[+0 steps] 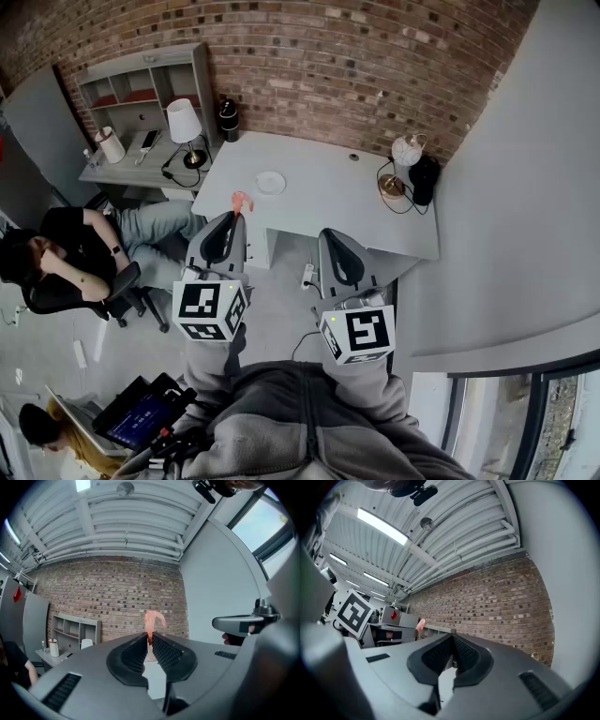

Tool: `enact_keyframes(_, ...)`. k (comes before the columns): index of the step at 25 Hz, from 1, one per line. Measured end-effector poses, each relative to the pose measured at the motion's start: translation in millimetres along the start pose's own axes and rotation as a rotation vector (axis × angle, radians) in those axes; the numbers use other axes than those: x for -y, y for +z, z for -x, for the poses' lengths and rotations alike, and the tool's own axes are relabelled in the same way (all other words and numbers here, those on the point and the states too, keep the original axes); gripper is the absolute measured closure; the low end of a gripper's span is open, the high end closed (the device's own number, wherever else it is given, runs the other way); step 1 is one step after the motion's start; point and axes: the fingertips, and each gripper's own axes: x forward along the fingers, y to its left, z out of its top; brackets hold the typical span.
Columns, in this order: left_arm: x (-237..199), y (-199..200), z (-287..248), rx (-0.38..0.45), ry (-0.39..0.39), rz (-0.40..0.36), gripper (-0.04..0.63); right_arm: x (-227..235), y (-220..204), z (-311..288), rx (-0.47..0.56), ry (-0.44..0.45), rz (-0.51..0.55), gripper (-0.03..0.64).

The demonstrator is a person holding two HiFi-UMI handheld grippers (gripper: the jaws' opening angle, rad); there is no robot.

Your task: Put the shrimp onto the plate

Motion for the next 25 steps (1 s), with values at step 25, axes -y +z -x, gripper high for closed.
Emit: enact_keyframes(25, -55, -53, 19, -0.096, -0.047, 0.063, 0.557, -59, -40, -19, -0.077, -0.004, 0.016, 0.615)
